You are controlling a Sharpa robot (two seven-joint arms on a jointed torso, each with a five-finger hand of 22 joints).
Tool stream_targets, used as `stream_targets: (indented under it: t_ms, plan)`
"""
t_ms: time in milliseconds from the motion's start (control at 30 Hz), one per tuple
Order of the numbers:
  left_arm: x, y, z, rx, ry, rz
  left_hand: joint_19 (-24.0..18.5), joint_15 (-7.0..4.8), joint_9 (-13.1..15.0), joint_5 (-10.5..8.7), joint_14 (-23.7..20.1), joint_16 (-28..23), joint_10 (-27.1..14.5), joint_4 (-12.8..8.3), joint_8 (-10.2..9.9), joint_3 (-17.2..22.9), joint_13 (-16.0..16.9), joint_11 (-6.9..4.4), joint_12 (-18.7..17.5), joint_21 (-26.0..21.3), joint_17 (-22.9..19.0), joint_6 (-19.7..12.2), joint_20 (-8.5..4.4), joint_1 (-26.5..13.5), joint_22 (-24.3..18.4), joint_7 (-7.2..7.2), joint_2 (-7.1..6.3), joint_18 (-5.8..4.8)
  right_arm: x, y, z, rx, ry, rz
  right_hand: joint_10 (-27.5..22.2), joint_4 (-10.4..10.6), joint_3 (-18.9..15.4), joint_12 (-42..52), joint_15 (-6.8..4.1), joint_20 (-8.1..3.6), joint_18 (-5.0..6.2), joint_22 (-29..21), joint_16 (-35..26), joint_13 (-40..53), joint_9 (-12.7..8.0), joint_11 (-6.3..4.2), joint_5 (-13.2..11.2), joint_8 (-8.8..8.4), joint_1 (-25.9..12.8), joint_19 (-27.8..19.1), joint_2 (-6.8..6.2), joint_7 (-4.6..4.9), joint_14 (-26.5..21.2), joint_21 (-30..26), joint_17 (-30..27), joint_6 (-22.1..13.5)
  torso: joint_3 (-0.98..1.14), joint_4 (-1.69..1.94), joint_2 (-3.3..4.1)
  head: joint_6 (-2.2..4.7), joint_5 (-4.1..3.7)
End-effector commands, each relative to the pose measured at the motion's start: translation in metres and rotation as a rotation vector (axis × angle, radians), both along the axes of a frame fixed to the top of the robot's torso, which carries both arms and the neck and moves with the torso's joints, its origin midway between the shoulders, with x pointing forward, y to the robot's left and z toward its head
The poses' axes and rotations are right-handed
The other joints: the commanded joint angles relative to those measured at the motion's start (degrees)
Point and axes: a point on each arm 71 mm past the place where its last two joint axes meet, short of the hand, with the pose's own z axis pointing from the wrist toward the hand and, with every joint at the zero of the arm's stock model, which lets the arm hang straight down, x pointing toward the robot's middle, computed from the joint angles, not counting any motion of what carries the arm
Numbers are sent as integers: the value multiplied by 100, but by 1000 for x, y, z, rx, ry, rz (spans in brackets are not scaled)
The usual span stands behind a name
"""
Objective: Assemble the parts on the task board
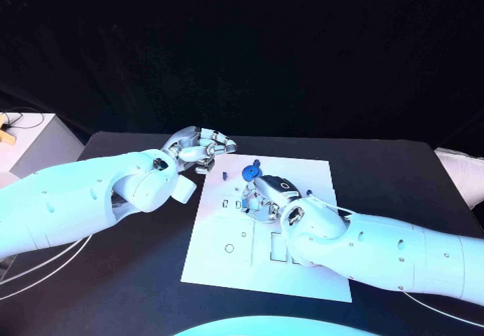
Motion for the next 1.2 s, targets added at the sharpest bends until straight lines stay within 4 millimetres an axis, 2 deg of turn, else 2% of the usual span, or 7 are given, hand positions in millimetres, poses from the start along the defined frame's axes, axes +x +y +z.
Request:
stream_targets:
  t_ms: [33,500,633,800,1033,1200]
  plan:
    - [-1,-3,-1,13,9,-27,41,-15,-9,-11,505,32,-62,22,-32,-24,-40,14,-26,18,1219,-12,-13,-48,9,23,-6,-116,-2,3,0,-6,-22,20,493,-6,33,-36,-41,-39,-32,1491,36,1402,102,-56,16,18,-41,587,-9,-81,588,-5,1509,74,-1,-1,2,-27,55]
    - [-1,-2,-2,27,15,-31,45,-10,-15,-11,507,33,-114,24,-50,-25,-105,22,-56,22,1224,-33,-10,-49,15,34,-7,-117,-3,5,-5,-13,-14,21,479,-3,40,-52,-40,-39,-29,1484,36,1387,101,-54,-3,22,-64,583,-27,-77,588,-14,1509,59,-2,-12,0,-36,106]
    - [-1,-3,-2,28,16,-33,43,-9,-16,-11,509,34,-122,27,-52,-26,-115,24,-61,21,1228,-37,-9,-52,12,37,-7,-117,-3,6,-6,-18,-10,23,478,-3,42,-54,-39,-39,-29,1483,36,1386,100,-53,-6,22,-67,582,-29,-77,588,-16,1509,56,6,-10,-3,-22,127]
    - [-1,-3,-2,28,16,-36,43,-5,-18,-11,507,32,-158,31,-59,-29,-165,28,-84,21,1223,-45,-7,-58,13,42,-8,-117,-2,6,-7,-25,-5,21,453,-1,49,-83,-35,-37,-24,1470,33,1361,96,-47,-22,20,-87,573,-50,-67,586,-35,1502,28,2,-9,-1,-35,122]
    - [-1,-3,-2,28,17,-39,48,-2,-20,-12,506,31,-162,37,-63,-32,-165,32,-85,24,1220,-49,-5,-65,19,46,-9,-118,-2,6,-8,-33,0,15,420,24,70,-121,-1,-14,-16,1450,29,1330,66,-1,-85,-13,-178,559,-116,-12,584,-66,1493,-105,9,-9,1,-50,100]
    - [-1,-3,-2,29,17,-40,48,-2,-20,-12,506,31,-162,37,-63,-32,-165,32,-85,24,1220,-49,-5,-65,19,46,-9,-118,-1,6,-9,-37,2,13,403,42,63,-140,18,1,-13,1444,27,1314,51,22,-125,-27,-224,555,-153,12,583,-76,1488,-160,10,-11,2,-35,99]
